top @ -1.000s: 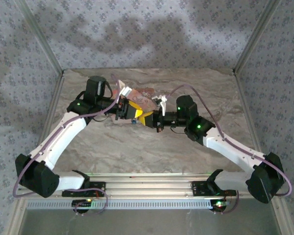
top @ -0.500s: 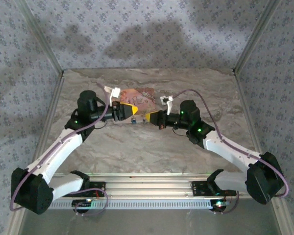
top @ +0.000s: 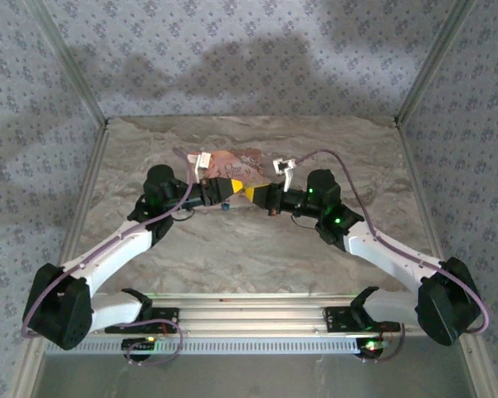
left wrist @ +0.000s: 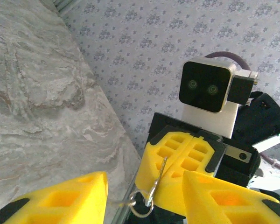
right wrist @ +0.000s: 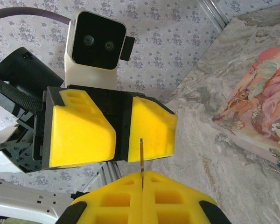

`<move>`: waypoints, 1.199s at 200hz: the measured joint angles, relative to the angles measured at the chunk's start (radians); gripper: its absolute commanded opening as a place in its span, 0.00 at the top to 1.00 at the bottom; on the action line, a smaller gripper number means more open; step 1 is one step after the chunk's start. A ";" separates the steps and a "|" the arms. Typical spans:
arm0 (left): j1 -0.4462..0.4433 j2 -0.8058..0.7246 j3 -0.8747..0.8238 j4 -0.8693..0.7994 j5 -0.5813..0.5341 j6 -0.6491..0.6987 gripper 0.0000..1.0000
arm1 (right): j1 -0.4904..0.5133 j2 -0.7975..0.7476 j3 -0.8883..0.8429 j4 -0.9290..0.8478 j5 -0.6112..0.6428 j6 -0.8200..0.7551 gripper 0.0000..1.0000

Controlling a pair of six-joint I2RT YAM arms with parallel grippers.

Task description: Unlock the padlock with the key

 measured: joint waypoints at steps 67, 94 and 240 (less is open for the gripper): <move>-0.018 0.001 -0.032 0.064 0.001 -0.030 0.62 | 0.000 0.001 -0.001 0.018 0.008 0.015 1.00; -0.023 0.004 -0.042 0.078 0.001 -0.033 0.64 | 0.000 0.011 -0.001 0.031 0.008 0.018 1.00; -0.030 -0.089 -0.039 -0.152 -0.023 0.185 1.00 | 0.035 0.017 0.000 -0.041 0.030 -0.023 0.74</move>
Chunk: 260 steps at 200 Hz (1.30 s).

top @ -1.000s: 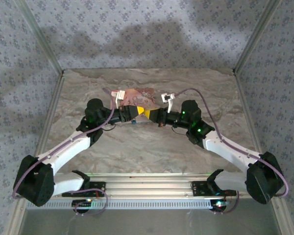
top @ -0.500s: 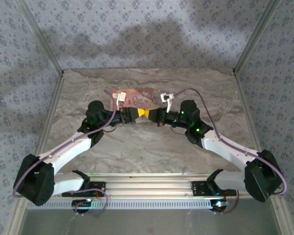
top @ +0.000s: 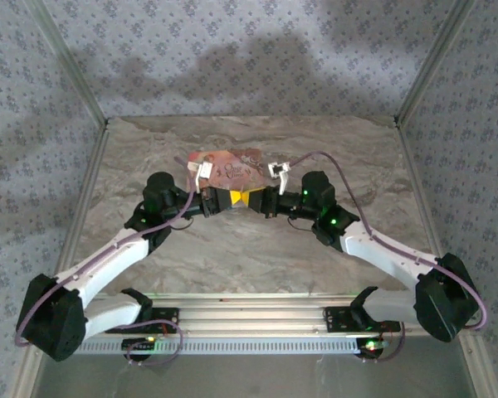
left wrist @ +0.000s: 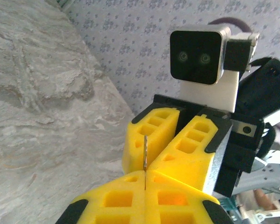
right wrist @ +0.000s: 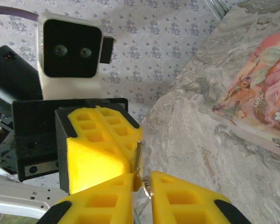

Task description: Unlock the padlock with the key

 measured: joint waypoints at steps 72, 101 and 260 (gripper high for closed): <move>-0.006 0.012 0.214 -0.428 -0.008 0.325 1.00 | -0.041 -0.104 0.050 -0.235 0.025 -0.112 0.43; -0.006 0.056 0.289 -0.583 0.016 0.460 1.00 | -0.081 -0.107 0.115 -0.324 -0.020 -0.140 0.42; 0.025 0.126 0.346 -0.721 0.230 0.606 1.00 | -0.066 0.041 0.182 -0.308 -0.232 -0.123 0.79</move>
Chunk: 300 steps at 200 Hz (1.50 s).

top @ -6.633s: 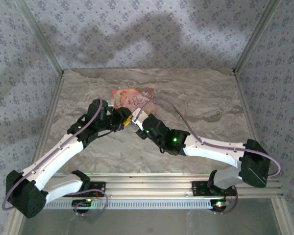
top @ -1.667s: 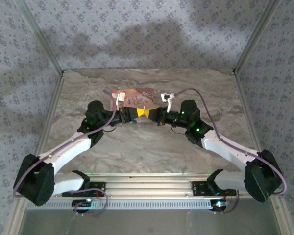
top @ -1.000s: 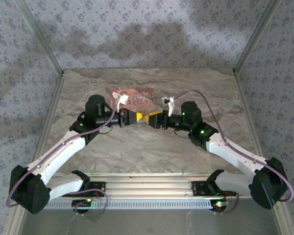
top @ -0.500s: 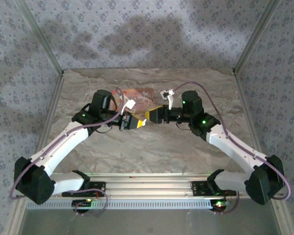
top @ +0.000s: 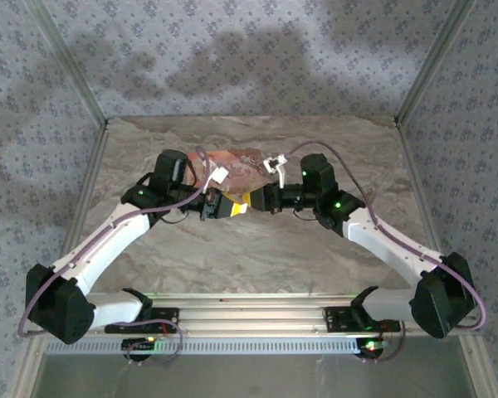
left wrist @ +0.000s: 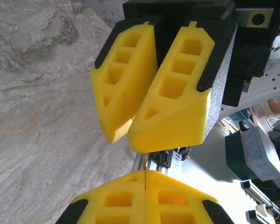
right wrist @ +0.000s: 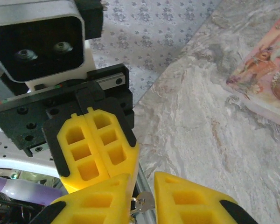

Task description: Unlock the padlock with the key

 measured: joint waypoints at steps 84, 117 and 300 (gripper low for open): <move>0.069 0.009 0.000 0.056 0.083 -0.042 1.00 | 0.018 0.000 -0.001 0.020 -0.008 0.037 0.90; 0.069 0.023 -0.005 0.056 0.120 -0.032 1.00 | 0.021 -0.010 -0.004 0.011 0.029 0.058 0.56; 0.030 -0.081 -0.106 0.070 0.159 -0.042 1.00 | 0.140 -0.087 -0.039 -0.002 0.138 0.059 0.66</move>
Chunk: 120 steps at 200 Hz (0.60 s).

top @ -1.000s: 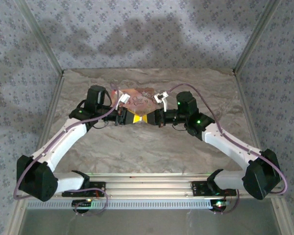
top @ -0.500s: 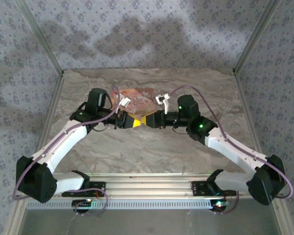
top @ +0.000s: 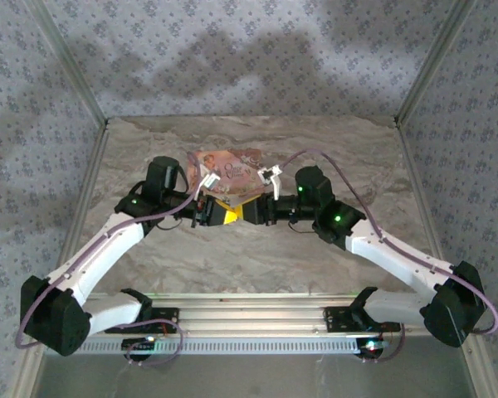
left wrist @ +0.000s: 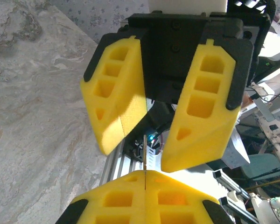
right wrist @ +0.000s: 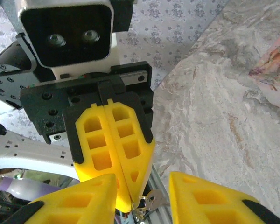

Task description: Unlock the padlock with the key

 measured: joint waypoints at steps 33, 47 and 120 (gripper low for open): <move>0.000 -0.006 -0.017 0.006 -0.001 -0.010 1.00 | 0.022 -0.019 -0.024 0.002 0.015 -0.003 0.89; 0.000 -0.006 -0.019 0.006 0.000 -0.010 1.00 | 0.026 -0.024 -0.030 0.004 0.024 -0.003 0.97; 0.019 -0.029 -0.037 0.034 -0.055 -0.053 0.60 | 0.042 -0.034 -0.031 -0.016 0.083 -0.040 1.00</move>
